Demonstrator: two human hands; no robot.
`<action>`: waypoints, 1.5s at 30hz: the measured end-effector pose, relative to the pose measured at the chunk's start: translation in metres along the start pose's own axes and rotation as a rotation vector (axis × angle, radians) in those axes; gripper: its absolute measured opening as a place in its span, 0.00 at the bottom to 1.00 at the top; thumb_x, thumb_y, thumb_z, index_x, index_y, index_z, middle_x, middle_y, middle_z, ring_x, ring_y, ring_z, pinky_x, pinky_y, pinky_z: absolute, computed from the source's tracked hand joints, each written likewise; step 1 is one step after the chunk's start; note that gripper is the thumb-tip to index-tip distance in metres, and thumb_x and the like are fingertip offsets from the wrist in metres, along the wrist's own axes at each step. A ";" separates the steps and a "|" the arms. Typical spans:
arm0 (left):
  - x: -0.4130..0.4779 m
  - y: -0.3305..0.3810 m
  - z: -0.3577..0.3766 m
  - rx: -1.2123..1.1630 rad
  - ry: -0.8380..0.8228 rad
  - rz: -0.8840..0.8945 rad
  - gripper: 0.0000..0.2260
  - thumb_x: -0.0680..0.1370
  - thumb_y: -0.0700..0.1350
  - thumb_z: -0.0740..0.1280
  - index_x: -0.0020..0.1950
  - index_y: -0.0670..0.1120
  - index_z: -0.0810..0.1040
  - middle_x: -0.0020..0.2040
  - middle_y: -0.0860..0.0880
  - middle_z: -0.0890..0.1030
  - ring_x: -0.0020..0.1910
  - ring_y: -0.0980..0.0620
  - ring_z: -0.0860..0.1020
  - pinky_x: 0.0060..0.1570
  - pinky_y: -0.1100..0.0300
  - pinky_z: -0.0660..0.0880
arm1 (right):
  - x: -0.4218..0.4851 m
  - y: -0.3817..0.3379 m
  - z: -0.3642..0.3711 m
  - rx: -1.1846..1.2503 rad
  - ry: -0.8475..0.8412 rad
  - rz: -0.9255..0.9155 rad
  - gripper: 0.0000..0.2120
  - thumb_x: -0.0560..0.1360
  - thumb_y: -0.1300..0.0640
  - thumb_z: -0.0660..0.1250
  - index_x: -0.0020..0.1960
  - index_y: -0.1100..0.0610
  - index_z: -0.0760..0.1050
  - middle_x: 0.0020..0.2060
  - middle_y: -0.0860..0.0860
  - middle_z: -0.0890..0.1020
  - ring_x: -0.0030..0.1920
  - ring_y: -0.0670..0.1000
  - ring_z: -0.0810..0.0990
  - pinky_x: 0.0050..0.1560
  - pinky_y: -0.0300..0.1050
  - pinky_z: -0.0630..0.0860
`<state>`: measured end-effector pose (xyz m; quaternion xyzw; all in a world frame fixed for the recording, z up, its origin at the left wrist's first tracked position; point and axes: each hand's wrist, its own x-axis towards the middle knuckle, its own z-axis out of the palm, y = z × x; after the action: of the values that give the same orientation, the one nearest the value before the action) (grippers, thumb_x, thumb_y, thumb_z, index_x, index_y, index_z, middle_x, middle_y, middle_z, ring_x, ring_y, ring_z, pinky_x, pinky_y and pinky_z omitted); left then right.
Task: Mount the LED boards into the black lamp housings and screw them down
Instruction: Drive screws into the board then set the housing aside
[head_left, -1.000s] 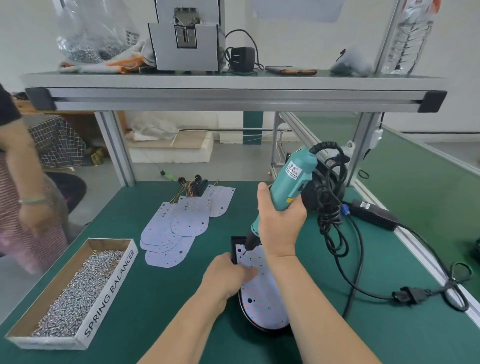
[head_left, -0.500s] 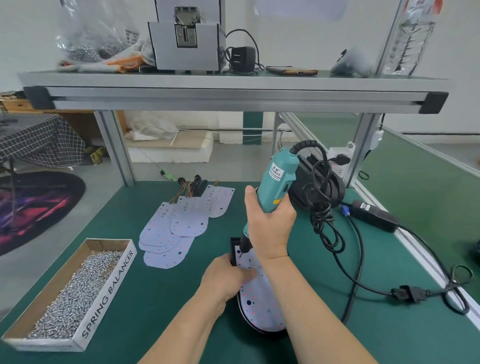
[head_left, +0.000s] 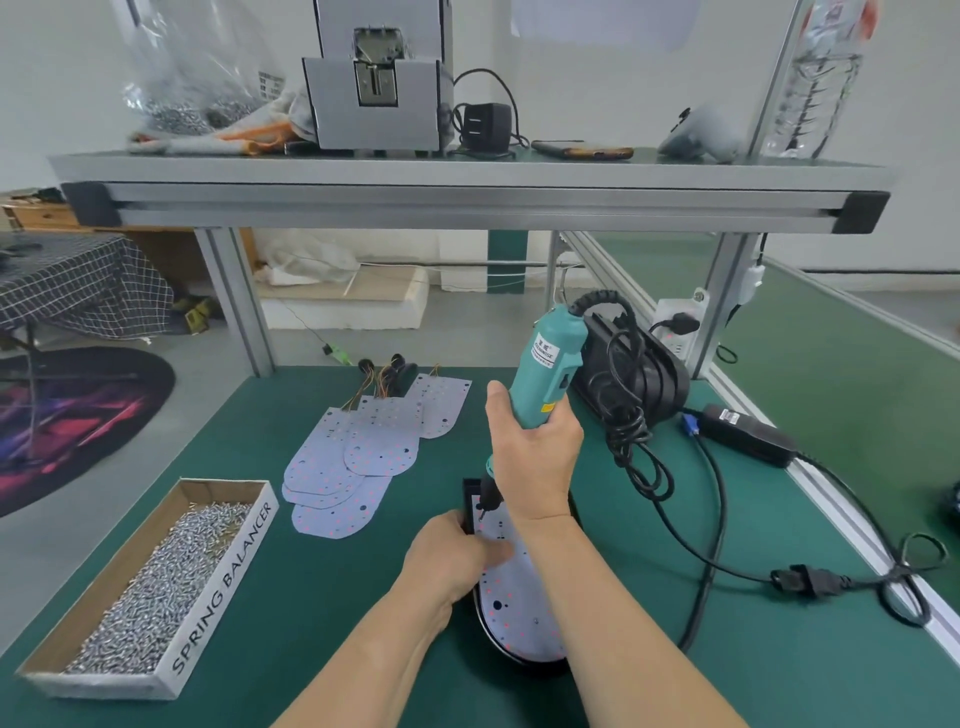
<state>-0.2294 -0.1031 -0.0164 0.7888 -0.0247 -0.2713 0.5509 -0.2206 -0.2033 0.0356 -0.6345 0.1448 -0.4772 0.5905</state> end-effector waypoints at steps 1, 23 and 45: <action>-0.001 0.002 0.000 0.003 -0.013 -0.002 0.09 0.67 0.43 0.77 0.45 0.48 0.83 0.39 0.54 0.87 0.43 0.51 0.85 0.53 0.49 0.82 | 0.000 -0.001 -0.003 0.003 0.010 -0.014 0.16 0.70 0.45 0.72 0.35 0.52 0.68 0.26 0.42 0.72 0.28 0.47 0.70 0.31 0.48 0.73; -0.012 -0.001 -0.019 -0.281 0.075 -0.048 0.10 0.75 0.29 0.69 0.52 0.40 0.74 0.50 0.40 0.83 0.46 0.42 0.83 0.45 0.50 0.79 | 0.028 0.018 -0.215 -0.336 0.448 0.395 0.27 0.73 0.43 0.72 0.64 0.53 0.65 0.54 0.57 0.82 0.53 0.59 0.80 0.54 0.51 0.74; -0.018 -0.003 -0.027 -0.593 -0.071 -0.063 0.13 0.79 0.30 0.64 0.62 0.41 0.73 0.56 0.38 0.82 0.52 0.36 0.82 0.48 0.41 0.79 | 0.039 0.030 -0.182 -1.483 -0.368 0.370 0.15 0.75 0.61 0.64 0.59 0.58 0.64 0.57 0.57 0.79 0.58 0.59 0.80 0.47 0.47 0.70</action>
<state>-0.2331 -0.0729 -0.0054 0.5840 0.0607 -0.3110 0.7474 -0.3310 -0.3517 -0.0015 -0.8975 0.4286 -0.0371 0.0973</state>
